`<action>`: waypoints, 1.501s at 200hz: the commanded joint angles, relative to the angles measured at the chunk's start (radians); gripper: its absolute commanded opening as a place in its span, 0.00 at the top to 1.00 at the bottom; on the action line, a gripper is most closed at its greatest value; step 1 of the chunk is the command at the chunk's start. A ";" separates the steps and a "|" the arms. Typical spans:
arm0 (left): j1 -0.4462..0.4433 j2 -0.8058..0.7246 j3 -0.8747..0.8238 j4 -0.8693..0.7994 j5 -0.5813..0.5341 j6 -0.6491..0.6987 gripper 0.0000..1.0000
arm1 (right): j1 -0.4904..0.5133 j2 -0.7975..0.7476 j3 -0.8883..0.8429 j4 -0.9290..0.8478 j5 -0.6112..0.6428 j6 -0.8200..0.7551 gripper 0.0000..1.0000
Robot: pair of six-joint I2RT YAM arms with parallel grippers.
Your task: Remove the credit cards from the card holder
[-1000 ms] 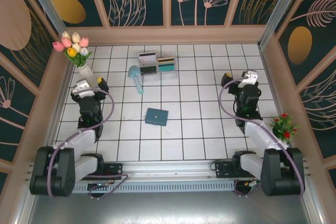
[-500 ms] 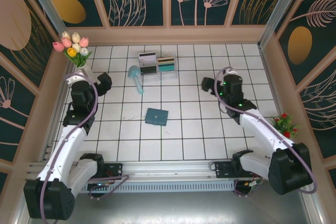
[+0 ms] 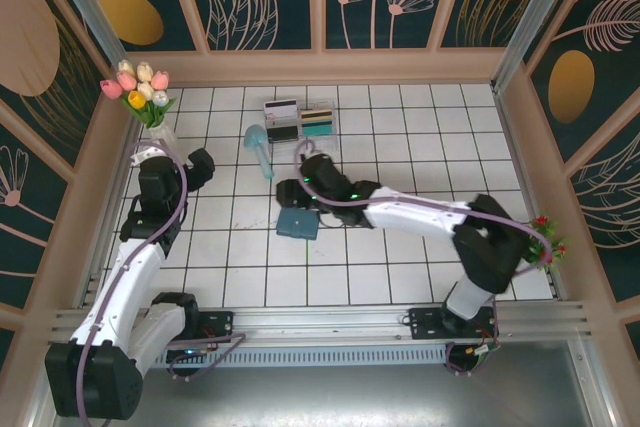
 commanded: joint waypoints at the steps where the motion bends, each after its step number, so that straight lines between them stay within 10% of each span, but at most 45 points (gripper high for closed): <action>1: -0.001 -0.012 -0.019 -0.020 -0.055 0.008 0.01 | 0.045 0.113 0.092 -0.078 -0.035 0.070 0.29; 103: -0.001 -0.016 -0.029 -0.029 -0.056 0.001 0.01 | 0.085 0.335 0.232 -0.231 -0.149 0.053 0.35; 184: -0.001 0.065 -0.004 -0.053 0.089 0.011 0.01 | 0.050 0.011 -0.144 -0.352 -0.121 -0.282 0.35; 259: -0.143 0.217 0.014 0.006 0.315 -0.038 0.07 | -0.166 -0.451 -0.428 -0.261 -0.100 0.320 0.32; 300: -0.282 0.367 0.057 0.073 0.374 -0.114 0.22 | -0.219 -0.451 -0.501 -0.137 -0.158 0.425 0.42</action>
